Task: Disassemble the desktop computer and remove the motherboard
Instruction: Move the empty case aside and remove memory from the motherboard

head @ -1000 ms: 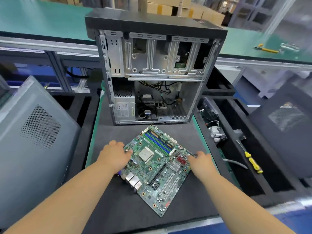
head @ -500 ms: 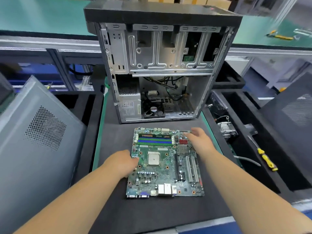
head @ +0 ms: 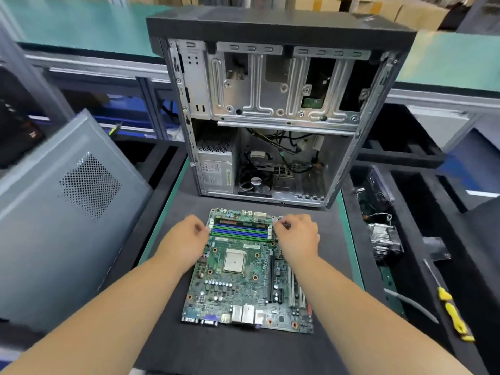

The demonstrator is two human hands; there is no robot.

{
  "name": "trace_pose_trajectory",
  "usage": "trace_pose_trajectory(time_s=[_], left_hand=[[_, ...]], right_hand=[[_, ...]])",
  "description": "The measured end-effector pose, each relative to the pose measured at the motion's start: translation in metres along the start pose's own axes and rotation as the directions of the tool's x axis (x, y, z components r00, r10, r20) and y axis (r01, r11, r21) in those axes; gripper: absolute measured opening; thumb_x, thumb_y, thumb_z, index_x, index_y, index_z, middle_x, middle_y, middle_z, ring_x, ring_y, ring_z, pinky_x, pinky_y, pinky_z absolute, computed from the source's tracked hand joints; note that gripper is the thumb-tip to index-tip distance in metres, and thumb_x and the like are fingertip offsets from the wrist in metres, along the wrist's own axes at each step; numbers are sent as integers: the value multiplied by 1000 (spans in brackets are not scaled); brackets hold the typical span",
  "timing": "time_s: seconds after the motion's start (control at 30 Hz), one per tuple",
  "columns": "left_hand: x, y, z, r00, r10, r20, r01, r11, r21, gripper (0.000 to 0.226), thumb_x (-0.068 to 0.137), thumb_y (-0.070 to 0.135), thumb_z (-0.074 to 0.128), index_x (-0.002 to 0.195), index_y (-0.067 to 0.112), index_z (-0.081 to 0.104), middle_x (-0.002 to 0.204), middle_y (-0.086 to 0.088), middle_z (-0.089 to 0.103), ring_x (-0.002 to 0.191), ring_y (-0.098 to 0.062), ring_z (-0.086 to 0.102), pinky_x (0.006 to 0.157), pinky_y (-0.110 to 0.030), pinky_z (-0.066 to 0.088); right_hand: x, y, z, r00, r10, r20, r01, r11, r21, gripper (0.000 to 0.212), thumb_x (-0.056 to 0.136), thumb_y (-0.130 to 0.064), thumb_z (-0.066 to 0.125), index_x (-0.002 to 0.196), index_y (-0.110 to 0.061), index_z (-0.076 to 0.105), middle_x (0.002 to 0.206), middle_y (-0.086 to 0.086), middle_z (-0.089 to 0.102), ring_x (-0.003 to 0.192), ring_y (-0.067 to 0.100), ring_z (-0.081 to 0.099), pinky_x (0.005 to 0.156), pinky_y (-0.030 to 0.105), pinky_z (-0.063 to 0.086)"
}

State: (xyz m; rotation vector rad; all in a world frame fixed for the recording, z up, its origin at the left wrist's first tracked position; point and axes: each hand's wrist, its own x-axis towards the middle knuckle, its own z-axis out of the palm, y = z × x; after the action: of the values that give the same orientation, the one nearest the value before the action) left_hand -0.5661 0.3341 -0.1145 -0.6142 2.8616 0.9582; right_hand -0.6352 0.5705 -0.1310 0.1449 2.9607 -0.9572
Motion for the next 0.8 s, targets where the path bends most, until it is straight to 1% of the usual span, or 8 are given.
trace_pose_trajectory(time_s=[0.1,0.17,0.3,0.4,0.53,0.63,0.7,0.8], left_hand=[[6,7,7,999,-39,-27,36,995,-97,16,97,39,43,96,27,53,82,7,63,72,-10,58,56,-25,39],[10,9,11,998,-55,-23,52,992,-118,18,98,36,43,98,24,55,81,6,61,72,-10,57,57,-25,40],[22,13,15,992,-128,-12,124,979,-163,24,98,38,42,89,20,56,77,-2,63,70,-19,59,57,-27,42],[31,14,13,992,-130,-8,127,978,-166,28,96,41,45,84,20,58,74,-3,64,72,-22,61,62,-30,45],[40,11,12,991,-135,-2,131,968,-214,34,94,40,51,74,14,58,64,-4,59,71,-26,64,62,-31,45],[44,8,12,991,-136,-2,132,964,-230,35,92,38,56,67,14,56,58,-2,54,62,-24,57,59,-30,42],[45,6,12,992,-130,-7,125,965,-230,34,91,38,58,66,14,59,59,-3,57,58,-21,53,60,-30,43],[45,5,10,995,-100,-22,95,977,-190,33,91,37,58,66,16,61,64,-4,63,63,-21,59,62,-30,48]], right_hand=[[3,0,4,1000,-11,1,11,1000,-27,19,90,-48,56,87,-36,70,101,-4,46,105,26,44,89,38,35],[3,-1,6,1000,4,6,-3,999,-38,21,90,-50,55,85,-36,70,99,-7,42,102,23,41,87,36,32],[2,-2,11,999,32,-5,-32,999,-43,22,91,-48,55,82,-35,71,102,-9,44,94,19,35,83,33,28],[0,-3,14,998,50,-44,-50,999,-11,21,89,-47,58,72,-37,65,100,-10,45,91,17,34,81,32,26],[-2,-1,18,995,33,-91,-37,999,-37,23,89,-51,58,72,-37,65,98,-11,45,90,16,32,80,32,24],[-2,-1,20,994,19,-111,-26,997,-66,25,90,-51,58,72,-36,67,96,-13,47,90,14,31,79,33,25],[-2,-1,21,993,7,-117,-18,996,-88,30,91,-49,58,66,-34,65,95,-15,50,91,15,33,78,33,24],[-2,-2,22,992,-17,-125,1,992,-127,33,92,-47,56,65,-31,64,96,-17,54,97,17,37,78,35,26]])
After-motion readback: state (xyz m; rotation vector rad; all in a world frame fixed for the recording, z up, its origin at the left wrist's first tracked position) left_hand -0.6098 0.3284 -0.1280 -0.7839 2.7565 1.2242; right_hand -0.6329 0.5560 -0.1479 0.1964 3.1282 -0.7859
